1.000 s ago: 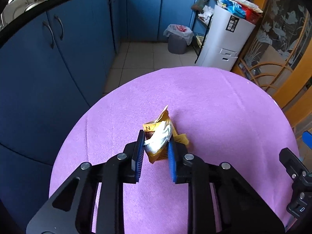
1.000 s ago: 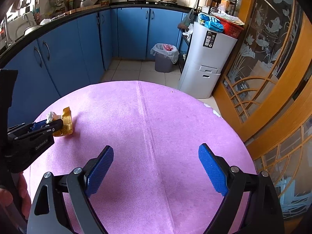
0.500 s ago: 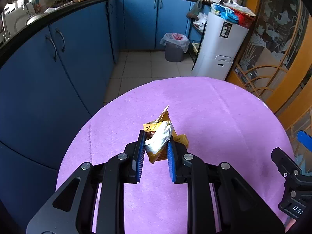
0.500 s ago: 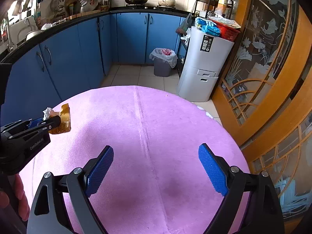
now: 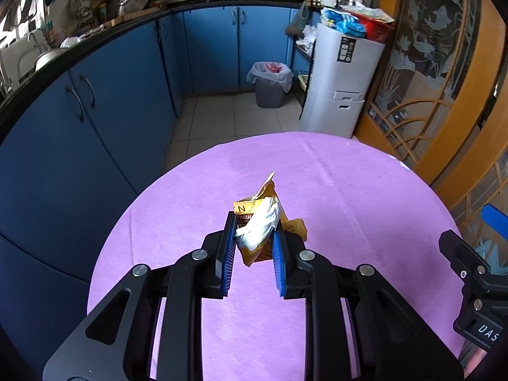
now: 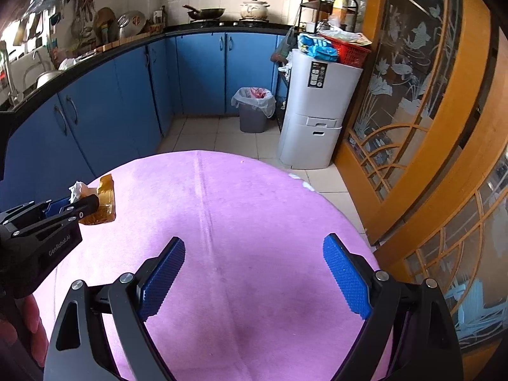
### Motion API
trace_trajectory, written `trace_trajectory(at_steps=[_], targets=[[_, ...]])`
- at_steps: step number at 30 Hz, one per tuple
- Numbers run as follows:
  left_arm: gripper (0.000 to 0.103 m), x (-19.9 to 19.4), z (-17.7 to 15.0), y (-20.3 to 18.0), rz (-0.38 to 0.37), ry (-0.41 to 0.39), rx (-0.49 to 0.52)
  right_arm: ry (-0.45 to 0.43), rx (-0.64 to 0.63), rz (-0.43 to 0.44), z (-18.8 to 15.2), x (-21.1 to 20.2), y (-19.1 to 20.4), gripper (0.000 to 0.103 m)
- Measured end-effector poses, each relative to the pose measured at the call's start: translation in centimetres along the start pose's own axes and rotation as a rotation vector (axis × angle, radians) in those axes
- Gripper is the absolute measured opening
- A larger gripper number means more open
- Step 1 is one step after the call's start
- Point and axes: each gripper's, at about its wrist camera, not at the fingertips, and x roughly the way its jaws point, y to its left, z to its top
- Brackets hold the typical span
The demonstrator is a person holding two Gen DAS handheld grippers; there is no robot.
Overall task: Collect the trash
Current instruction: 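Carry the yellow wrapper to the bin and open the left tool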
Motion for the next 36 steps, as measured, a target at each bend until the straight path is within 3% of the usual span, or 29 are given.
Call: trace_trajectory(at_steps=[16,36], targets=[[0.022,-2.5,0.0,-10.2,-0.02,-0.028,0.165,-0.044,0.15,-0.018,-2.2,-2.7,-8.7,0.086],[0.022,-2.2,-2.5,-30.5,-0.118,-0.009,0.449,-0.01,0.41,-0.126,-9.1,-3.6,-24.5,0.086]])
